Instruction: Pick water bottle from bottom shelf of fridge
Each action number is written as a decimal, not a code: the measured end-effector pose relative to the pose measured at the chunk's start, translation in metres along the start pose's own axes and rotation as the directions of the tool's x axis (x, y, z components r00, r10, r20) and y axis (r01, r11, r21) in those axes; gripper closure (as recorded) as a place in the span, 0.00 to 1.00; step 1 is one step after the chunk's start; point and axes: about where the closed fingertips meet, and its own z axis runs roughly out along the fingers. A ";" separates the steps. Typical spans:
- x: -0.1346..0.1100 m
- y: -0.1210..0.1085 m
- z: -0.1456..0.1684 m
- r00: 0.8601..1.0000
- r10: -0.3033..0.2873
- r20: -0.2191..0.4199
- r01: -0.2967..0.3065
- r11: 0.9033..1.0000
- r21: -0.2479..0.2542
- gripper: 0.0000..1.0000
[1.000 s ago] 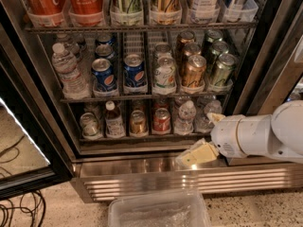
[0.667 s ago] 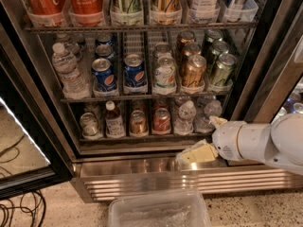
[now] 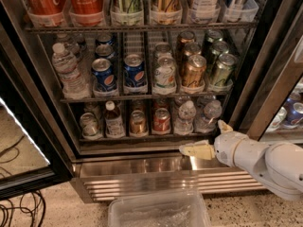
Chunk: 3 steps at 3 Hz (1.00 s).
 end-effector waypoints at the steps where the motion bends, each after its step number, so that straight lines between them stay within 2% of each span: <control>1: 0.004 -0.002 0.026 0.999 0.002 0.044 -0.002 1.000 -0.006 0.00; 2: 0.004 -0.002 0.026 0.999 0.002 0.044 -0.002 1.000 -0.006 0.00; 3: 0.011 0.006 0.045 0.997 0.029 0.066 -0.027 0.999 -0.031 0.00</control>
Offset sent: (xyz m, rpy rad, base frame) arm 0.0160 0.0063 -0.0103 0.0192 -0.0330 -0.0016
